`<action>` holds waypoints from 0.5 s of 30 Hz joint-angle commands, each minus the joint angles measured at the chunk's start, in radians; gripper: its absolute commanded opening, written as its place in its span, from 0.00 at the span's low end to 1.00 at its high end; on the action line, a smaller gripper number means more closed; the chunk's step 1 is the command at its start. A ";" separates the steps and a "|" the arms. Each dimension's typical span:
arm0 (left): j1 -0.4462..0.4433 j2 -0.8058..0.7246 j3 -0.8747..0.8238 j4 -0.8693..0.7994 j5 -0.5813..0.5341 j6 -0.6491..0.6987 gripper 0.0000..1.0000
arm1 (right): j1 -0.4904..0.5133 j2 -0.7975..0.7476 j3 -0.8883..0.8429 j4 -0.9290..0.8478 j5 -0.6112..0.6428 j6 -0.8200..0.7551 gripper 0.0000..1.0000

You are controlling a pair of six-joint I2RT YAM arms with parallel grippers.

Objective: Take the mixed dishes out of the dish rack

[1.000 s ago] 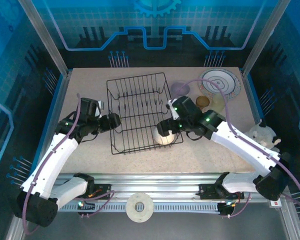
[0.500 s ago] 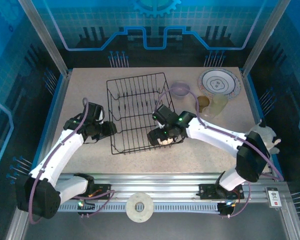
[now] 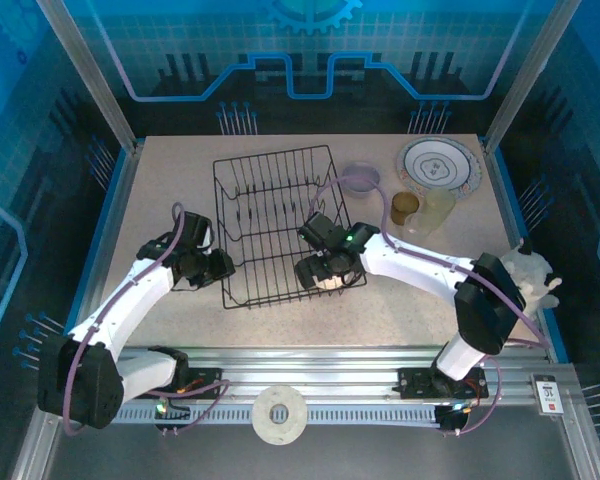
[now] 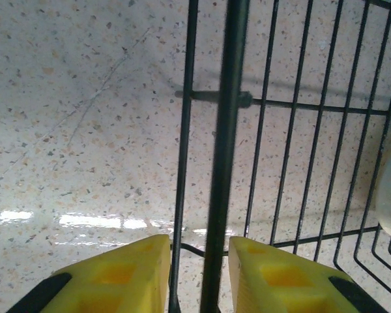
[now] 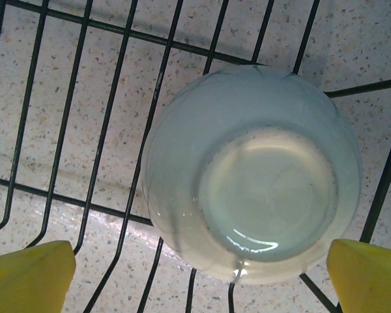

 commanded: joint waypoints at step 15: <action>0.011 0.011 -0.041 0.064 0.089 -0.028 0.21 | 0.063 0.207 0.178 0.018 -0.028 0.035 0.97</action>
